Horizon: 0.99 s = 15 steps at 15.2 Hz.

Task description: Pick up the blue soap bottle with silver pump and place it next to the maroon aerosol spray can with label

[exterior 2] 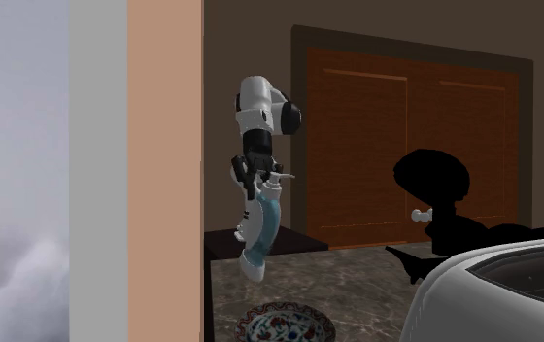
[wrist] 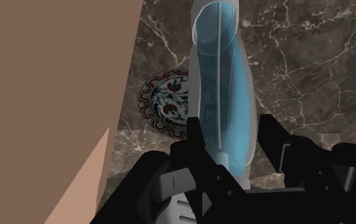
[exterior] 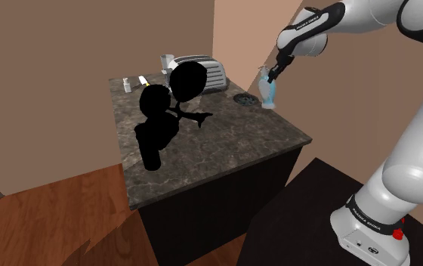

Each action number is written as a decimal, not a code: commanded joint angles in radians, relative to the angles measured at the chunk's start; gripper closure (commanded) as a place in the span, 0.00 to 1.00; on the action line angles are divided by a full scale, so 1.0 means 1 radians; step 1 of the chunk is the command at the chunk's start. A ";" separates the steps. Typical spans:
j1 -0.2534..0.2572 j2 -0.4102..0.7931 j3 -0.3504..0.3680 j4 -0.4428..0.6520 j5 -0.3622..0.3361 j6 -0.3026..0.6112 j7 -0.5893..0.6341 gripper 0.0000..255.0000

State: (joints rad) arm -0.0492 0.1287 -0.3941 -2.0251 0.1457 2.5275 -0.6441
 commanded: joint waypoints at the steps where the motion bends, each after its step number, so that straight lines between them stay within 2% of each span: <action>1: 0.002 -0.012 -0.002 0.017 -0.012 -0.028 0.010 1.00; 15: 0.008 -0.071 -0.009 0.140 -0.064 -0.203 0.050 1.00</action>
State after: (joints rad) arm -0.0418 0.0622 -0.4028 -1.8931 0.0858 2.3366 -0.5969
